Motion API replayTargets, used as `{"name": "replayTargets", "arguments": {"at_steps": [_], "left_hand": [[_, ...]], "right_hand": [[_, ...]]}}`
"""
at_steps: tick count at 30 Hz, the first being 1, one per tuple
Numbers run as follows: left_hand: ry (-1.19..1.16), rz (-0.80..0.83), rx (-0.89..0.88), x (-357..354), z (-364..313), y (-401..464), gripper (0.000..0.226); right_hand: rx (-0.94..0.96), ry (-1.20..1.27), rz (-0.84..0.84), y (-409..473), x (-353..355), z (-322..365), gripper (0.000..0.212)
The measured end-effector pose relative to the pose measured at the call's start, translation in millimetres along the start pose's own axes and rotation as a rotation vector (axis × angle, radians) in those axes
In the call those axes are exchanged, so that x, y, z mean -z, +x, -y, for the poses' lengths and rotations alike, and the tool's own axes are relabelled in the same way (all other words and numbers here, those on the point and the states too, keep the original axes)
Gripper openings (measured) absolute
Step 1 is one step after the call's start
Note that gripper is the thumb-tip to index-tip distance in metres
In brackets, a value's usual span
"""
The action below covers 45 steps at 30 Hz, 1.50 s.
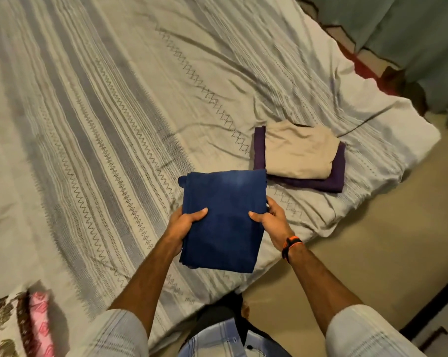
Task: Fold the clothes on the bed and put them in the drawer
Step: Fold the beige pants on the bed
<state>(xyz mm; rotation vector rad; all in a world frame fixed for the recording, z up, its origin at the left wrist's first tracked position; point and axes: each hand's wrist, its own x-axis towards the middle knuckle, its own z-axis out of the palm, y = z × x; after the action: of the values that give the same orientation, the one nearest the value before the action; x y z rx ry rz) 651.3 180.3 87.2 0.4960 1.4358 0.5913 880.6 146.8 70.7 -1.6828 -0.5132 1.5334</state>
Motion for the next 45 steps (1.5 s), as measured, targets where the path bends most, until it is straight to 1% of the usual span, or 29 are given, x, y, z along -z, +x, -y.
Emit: {"name": "replayTargets", "arguments": {"at_steps": [4, 5, 9, 12, 14, 16, 17, 19, 21, 23, 29, 34, 40, 45], "left_hand": [[-0.003, -0.008, 0.002, -14.7, -46.0, 48.1, 0.039], [-0.006, -0.014, -0.007, -15.4, -51.8, 50.3, 0.039], [-0.051, -0.038, -0.033, -19.7, -91.3, 100.1, 0.045], [-0.030, -0.071, -0.064, -18.4, -109.4, 134.5, 0.048], [0.160, -0.139, -0.090, -17.1, -112.4, 149.1, 0.054], [0.415, -0.221, -0.044, -15.6, -111.8, 157.8, 0.067], [0.475, -0.240, -0.007, -15.6, -110.4, 158.4, 0.072], [0.490, -0.200, 0.011, -15.4, -104.9, 157.9, 0.071], [0.485, -0.139, -0.006, -17.2, -98.7, 154.7, 0.066], [0.484, -0.106, -0.011, -19.2, -92.8, 146.7, 0.064], [0.454, -0.086, -0.025, -14.1, -75.4, 113.4, 0.059], [0.437, -0.102, -0.066, 7.1, -54.4, 65.8, 0.057], [0.393, -0.120, -0.134, 55.2, -2.8, -14.3, 0.051], [0.340, -0.152, -0.162, 109.7, 56.1, -91.5, 0.047]], "right_hand": [[-0.002, -0.011, -0.024, 57.8, -6.6, 40.6, 0.061], [0.012, -0.012, -0.023, 59.6, -8.2, 47.2, 0.061], [0.092, -0.032, 0.001, 111.5, -19.9, 86.4, 0.057], [0.147, -0.110, 0.001, 150.0, -27.5, 100.9, 0.058], [0.150, -0.229, 0.017, 164.8, -29.8, 101.6, 0.058], [0.095, -0.393, 0.051, 173.0, -29.6, 96.4, 0.052], [0.067, -0.459, 0.053, 171.4, -28.6, 94.3, 0.051], [0.023, -0.511, 0.038, 167.3, -28.1, 87.0, 0.049], [-0.027, -0.494, 0.038, 159.3, -29.1, 82.5, 0.057], [-0.053, -0.491, 0.040, 148.5, -30.9, 78.6, 0.060], [0.001, -0.490, 0.009, 106.1, -37.5, 73.4, 0.053], [0.064, -0.485, -0.007, 53.6, -43.8, 56.6, 0.046], [0.161, -0.466, 0.002, -34.1, -62.8, 5.5, 0.037], [0.224, -0.445, 0.084, -108.7, -94.4, -51.7, 0.034]]}}
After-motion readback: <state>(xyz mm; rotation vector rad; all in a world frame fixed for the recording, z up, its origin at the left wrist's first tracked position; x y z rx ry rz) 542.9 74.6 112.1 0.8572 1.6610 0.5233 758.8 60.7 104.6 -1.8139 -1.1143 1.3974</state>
